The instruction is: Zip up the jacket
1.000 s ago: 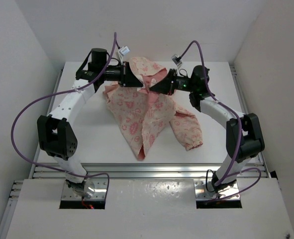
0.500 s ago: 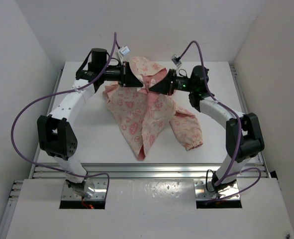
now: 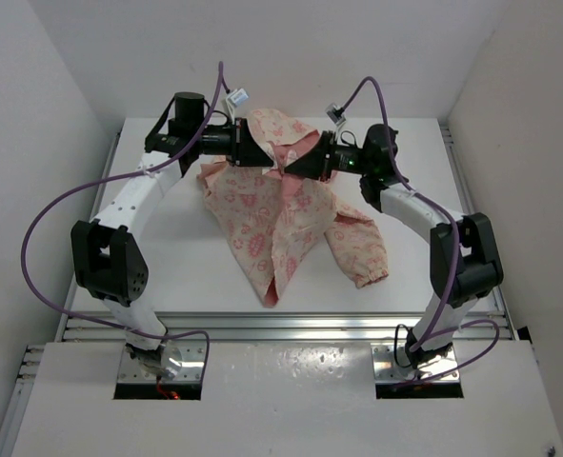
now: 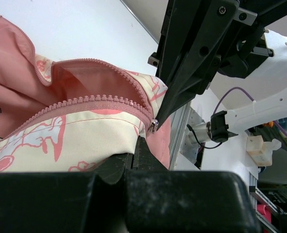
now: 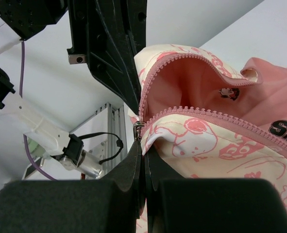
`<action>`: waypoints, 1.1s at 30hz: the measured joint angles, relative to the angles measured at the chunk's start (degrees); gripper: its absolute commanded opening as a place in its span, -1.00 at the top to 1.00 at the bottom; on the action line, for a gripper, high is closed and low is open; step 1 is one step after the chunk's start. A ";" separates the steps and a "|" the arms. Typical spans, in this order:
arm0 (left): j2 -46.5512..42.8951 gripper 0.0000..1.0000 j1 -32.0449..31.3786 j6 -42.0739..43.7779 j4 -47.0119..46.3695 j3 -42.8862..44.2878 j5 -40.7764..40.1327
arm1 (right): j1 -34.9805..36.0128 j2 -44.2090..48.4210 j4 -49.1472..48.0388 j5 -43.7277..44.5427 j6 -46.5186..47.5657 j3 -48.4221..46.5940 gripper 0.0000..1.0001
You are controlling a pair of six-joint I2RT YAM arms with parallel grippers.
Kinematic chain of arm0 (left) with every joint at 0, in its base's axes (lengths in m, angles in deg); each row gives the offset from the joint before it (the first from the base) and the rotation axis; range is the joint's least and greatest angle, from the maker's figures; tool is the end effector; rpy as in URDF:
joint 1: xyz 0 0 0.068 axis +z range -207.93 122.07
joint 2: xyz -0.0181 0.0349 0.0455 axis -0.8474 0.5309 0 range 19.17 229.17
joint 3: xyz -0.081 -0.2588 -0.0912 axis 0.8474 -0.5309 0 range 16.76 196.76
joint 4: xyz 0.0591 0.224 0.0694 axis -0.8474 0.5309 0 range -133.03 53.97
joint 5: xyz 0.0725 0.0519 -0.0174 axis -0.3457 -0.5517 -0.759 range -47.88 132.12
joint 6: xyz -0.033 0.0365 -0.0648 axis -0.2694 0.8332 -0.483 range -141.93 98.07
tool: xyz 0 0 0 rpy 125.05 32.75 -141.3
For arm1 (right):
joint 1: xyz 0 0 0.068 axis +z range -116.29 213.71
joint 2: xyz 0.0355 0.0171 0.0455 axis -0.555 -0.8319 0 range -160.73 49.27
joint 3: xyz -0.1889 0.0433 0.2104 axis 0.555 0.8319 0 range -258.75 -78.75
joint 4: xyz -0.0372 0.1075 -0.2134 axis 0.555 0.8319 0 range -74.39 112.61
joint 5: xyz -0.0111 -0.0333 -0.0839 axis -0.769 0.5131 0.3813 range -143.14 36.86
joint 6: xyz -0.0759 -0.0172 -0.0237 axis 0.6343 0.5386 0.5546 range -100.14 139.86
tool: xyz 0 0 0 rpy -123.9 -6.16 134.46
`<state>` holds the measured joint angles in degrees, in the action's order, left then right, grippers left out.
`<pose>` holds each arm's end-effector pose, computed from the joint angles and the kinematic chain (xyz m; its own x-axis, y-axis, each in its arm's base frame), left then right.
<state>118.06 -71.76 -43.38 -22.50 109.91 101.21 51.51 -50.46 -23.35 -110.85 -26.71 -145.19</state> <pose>0.3647 -0.1521 0.3765 -0.7181 -0.0166 -0.6957 0.6524 0.3318 -0.6814 0.3609 0.1786 0.3255 -0.6357 0.2034 -0.7447 -0.7311 0.1509 0.6653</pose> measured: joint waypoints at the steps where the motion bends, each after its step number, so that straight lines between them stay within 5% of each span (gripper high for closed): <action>1: 0.00 1.00 0.02 0.11 0.00 0.00 0.04 | -0.04 -0.20 0.00 -0.02 0.00 -0.28 1.00; 22: 0.00 1.00 -0.20 2.36 0.81 0.00 -0.09 | -0.07 -1.07 0.02 -0.98 -0.63 -3.58 1.00; 33: -0.31 1.00 -1.46 15.17 9.29 3.15 -0.35 | -0.33 -1.07 0.07 -3.10 -0.63 -3.56 1.00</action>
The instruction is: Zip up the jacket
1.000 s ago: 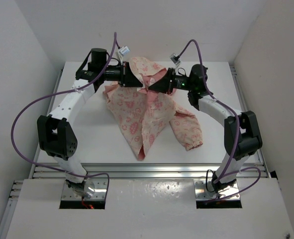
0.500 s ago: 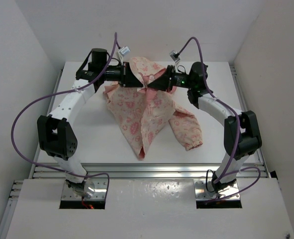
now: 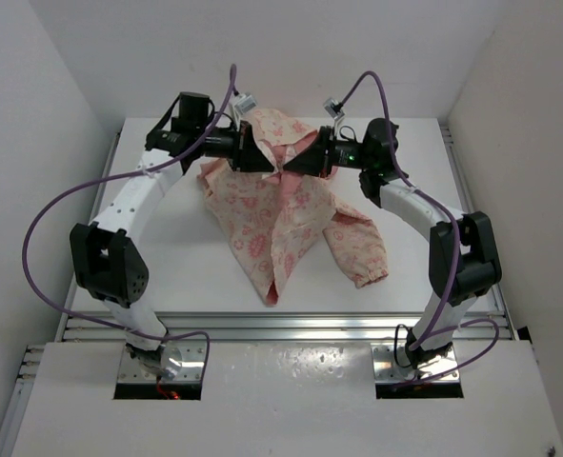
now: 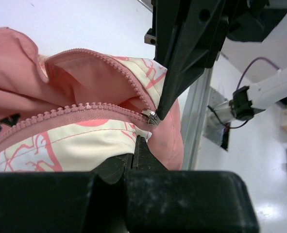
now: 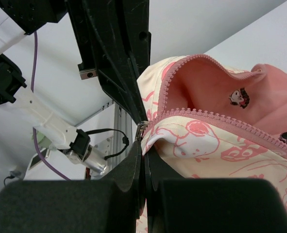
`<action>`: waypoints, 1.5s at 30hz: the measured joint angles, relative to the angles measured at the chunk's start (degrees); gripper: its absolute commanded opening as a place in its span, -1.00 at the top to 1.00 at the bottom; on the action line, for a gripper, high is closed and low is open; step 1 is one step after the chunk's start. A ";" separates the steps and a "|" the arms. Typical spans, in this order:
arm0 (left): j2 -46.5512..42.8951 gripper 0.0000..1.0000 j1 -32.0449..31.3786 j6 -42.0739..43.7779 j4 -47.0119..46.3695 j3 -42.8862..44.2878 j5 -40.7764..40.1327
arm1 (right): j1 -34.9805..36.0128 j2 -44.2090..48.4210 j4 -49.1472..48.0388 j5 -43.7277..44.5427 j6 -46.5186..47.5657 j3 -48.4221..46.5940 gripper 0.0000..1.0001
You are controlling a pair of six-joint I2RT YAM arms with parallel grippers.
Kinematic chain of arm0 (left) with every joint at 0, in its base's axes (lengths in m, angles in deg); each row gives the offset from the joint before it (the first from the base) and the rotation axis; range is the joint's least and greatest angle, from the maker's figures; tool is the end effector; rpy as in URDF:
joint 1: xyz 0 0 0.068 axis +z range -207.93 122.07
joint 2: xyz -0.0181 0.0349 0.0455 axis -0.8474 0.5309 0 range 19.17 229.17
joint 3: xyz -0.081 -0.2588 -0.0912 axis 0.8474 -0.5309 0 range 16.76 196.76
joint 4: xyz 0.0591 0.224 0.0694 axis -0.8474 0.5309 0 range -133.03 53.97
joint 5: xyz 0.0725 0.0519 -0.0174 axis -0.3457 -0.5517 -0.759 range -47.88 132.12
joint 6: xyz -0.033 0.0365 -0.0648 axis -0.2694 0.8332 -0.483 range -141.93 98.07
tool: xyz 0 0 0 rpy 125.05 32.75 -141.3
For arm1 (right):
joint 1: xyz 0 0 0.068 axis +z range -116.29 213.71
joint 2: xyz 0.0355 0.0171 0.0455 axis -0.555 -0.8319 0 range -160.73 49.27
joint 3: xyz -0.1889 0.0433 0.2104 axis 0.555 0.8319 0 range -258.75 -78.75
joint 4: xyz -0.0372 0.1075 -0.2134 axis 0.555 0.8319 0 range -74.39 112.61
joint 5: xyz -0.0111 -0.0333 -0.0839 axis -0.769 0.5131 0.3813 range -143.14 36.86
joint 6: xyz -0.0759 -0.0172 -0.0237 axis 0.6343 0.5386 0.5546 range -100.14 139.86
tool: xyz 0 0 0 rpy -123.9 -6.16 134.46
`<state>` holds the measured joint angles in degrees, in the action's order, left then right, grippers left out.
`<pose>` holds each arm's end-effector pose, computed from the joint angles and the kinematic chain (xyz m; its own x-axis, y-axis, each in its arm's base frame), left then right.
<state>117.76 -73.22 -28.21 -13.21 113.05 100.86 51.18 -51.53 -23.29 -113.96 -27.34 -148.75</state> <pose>0.3519 -0.1587 0.3803 -0.6012 0.1056 -0.7921 0.7741 0.3231 -0.5444 0.3654 0.1796 0.3385 -0.6211 0.1796 -0.7629 -0.7582 0.1086 0.6429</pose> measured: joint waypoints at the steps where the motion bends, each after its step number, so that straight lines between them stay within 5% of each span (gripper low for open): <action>1: -0.20 1.00 -0.28 1.25 0.59 0.00 -0.31 | -0.07 0.00 0.00 -0.22 0.00 0.00 1.00; 13: -4.79 1.00 -4.70 15.28 5.99 -0.07 -8.33 | -0.46 0.00 -0.07 -2.64 -0.83 0.13 1.00; 23: -5.99 0.12 -5.11 10.91 3.43 -2.51 -7.41 | 0.11 0.00 -1.92 -1.33 -2.21 1.70 1.00; 27: -5.95 0.00 -3.61 5.53 -0.42 -5.29 -6.40 | 0.61 0.13 -2.69 -1.01 -2.60 1.88 1.00; 35: -5.92 0.03 -0.63 -5.33 -9.55 -8.74 -4.44 | 1.05 0.90 -3.65 -0.63 -3.41 2.67 1.00; 45: -5.66 0.36 1.79 -12.94 -16.92 -9.75 0.76 | 1.05 0.98 -4.42 0.15 -3.85 2.82 1.00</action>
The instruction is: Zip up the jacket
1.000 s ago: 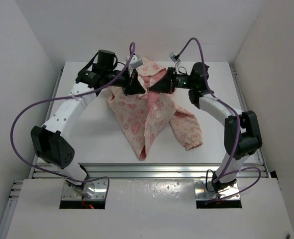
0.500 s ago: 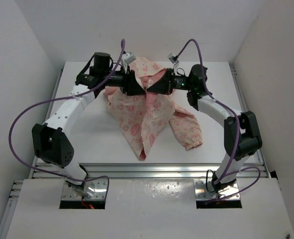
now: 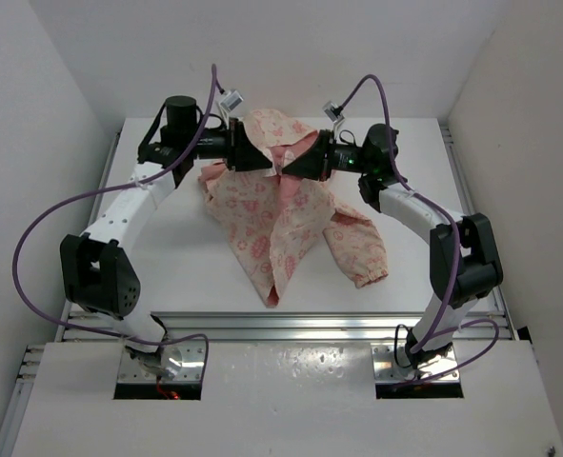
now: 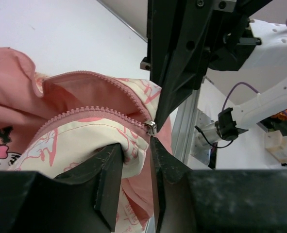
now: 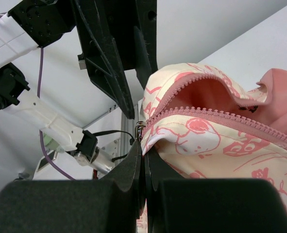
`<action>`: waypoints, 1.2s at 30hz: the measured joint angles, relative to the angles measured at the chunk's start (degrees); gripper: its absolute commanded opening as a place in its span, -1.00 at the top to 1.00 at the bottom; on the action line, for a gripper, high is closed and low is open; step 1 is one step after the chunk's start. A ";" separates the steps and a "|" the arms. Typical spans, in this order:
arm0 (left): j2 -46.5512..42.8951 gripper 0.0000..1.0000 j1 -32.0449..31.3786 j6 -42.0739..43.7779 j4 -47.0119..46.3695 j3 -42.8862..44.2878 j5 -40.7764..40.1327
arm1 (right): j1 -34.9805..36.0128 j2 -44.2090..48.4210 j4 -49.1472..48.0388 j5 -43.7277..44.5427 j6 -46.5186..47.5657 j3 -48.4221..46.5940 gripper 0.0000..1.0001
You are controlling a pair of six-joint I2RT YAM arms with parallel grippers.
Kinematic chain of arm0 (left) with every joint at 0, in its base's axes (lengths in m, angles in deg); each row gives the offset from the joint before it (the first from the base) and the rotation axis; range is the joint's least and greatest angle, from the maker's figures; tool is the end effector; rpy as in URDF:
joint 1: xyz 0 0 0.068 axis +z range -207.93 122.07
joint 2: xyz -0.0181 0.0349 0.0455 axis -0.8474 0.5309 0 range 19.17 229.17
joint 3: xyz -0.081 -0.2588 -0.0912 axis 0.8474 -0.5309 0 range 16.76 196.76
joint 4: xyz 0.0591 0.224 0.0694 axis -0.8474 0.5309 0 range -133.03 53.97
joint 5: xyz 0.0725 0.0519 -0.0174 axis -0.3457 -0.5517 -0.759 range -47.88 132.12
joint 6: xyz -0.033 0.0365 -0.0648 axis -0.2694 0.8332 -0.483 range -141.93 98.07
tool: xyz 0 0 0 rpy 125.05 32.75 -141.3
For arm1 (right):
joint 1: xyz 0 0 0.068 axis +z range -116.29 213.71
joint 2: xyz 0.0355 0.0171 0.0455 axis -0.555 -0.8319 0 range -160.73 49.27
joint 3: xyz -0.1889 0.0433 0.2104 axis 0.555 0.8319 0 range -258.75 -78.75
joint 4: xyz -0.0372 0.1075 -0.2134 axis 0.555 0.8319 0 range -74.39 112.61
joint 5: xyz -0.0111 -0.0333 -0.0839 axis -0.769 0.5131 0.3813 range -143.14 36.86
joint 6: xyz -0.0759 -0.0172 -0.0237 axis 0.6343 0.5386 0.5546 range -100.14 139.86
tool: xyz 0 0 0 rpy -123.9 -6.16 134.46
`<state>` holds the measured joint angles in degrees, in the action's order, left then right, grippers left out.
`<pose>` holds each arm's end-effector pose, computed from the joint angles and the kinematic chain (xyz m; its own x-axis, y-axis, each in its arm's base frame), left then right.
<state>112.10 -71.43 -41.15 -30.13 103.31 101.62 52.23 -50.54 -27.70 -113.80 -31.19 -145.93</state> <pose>0.3426 -0.1447 0.3894 -0.6026 -0.0271 -0.7976 0.7529 0.3121 -0.5794 0.3550 0.1838 0.3371 -0.6424 0.1867 -0.7433 -0.7451 0.0752 0.6627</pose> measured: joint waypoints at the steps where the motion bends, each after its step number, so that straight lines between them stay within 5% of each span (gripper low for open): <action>1: 0.02 0.36 0.00 -0.39 -0.44 -0.07 0.59 | 0.00 0.00 0.00 0.04 0.00 0.00 1.00; 36: 5.14 0.53 0.00 -4.22 -5.40 -0.13 10.16 | 0.11 0.00 0.02 0.79 -0.90 0.00 1.00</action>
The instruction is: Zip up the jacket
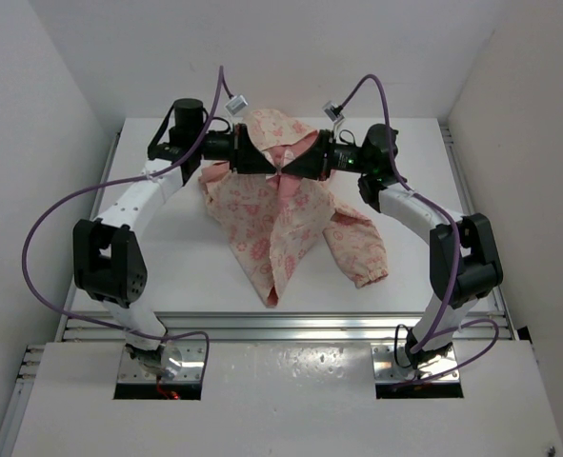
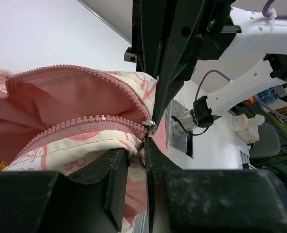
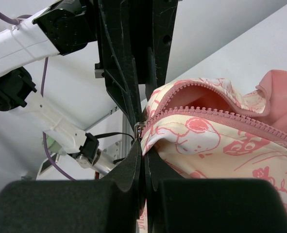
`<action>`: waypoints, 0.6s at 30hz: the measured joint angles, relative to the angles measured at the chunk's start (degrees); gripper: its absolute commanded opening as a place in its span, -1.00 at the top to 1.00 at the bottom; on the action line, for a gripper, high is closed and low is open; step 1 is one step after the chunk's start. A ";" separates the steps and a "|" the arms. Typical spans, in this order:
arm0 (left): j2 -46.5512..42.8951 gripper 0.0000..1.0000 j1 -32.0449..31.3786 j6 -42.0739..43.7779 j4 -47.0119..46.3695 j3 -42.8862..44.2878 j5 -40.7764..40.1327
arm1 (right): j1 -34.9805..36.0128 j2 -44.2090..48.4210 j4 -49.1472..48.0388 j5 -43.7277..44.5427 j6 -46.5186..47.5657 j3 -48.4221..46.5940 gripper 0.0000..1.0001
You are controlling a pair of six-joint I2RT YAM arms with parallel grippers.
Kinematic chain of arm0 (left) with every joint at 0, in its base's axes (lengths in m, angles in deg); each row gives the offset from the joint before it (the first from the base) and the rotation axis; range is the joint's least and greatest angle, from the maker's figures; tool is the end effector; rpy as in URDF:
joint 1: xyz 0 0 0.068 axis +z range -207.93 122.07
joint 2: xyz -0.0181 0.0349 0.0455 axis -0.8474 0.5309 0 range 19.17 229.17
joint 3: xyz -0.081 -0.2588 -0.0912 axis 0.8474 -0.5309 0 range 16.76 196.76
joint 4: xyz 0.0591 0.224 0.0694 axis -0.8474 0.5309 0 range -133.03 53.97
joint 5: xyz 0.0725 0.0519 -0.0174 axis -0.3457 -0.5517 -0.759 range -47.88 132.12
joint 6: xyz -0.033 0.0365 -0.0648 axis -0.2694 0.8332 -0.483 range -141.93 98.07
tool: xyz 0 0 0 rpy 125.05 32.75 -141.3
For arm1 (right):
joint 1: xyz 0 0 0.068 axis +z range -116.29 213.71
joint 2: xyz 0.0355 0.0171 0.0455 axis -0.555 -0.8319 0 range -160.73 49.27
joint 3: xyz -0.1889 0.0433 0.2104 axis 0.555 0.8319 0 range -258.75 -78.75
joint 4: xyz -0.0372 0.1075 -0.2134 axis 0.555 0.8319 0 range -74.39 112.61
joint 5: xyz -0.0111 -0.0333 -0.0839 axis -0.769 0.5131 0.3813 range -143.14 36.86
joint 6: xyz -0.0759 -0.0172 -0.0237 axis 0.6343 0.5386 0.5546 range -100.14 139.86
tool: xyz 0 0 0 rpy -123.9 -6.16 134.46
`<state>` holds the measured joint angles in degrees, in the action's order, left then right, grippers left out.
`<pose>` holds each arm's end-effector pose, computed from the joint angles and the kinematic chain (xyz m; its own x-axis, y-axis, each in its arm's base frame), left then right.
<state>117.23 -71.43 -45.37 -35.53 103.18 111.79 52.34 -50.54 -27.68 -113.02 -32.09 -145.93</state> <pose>0.3573 -0.1538 0.3698 -0.6675 0.0182 -0.7444 0.7379 0.1507 -0.6579 0.3556 0.1843 0.3372 -0.6526 0.1970 -0.7316 -0.7332 0.0791 0.6753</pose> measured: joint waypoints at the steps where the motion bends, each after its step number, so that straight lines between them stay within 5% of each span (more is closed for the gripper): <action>1: 0.11 0.53 -0.02 -0.17 -0.07 0.00 0.04 | 0.00 0.00 0.00 0.04 -0.09 0.00 1.00; 7: 0.26 0.99 -0.09 -0.92 -0.81 0.02 0.26 | 0.00 0.00 0.02 0.33 -0.17 0.00 1.00; 18: 0.26 1.00 -0.11 -0.33 -1.31 0.02 1.29 | -0.02 0.00 0.07 0.48 -0.28 -0.02 1.00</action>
<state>117.50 -71.54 -45.70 -36.84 103.20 113.08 52.32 -50.54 -27.61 -112.54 -32.37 -145.95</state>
